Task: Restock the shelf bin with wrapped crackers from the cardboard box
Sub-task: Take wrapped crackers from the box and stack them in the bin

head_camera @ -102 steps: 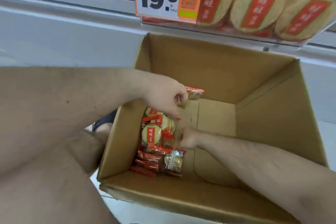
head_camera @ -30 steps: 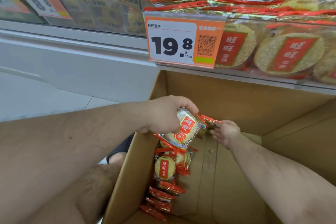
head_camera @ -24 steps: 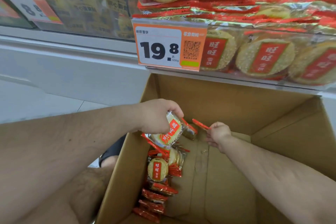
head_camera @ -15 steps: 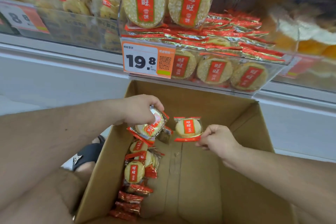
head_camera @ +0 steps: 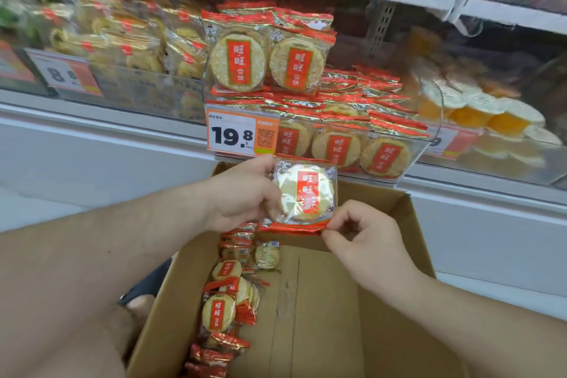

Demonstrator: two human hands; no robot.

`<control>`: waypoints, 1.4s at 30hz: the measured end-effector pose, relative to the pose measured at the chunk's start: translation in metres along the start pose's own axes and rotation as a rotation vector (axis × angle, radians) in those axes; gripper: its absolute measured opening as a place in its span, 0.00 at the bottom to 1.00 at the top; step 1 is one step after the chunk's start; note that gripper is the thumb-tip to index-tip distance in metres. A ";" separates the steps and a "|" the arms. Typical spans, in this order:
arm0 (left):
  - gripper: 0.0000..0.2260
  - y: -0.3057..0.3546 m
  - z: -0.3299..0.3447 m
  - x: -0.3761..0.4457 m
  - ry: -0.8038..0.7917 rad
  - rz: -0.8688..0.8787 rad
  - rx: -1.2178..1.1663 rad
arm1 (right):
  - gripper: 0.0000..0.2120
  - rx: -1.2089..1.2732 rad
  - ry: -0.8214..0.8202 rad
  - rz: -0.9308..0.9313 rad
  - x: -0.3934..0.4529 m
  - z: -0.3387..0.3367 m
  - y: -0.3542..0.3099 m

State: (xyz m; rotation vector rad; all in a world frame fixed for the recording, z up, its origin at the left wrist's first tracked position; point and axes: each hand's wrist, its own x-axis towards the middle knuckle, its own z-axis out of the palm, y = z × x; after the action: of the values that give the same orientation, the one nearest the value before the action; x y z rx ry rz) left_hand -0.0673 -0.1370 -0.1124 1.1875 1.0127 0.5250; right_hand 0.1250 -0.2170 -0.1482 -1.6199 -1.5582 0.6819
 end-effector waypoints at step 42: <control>0.29 0.121 -0.016 0.089 0.916 0.678 1.498 | 0.03 0.438 0.288 0.500 0.261 -0.103 -0.068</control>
State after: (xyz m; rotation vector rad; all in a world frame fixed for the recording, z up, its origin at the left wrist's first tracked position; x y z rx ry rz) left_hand -0.0188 -0.0183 -0.0331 2.8186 1.8931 0.9073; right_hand 0.1973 0.0200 -0.0005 -1.6787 -0.7309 0.9272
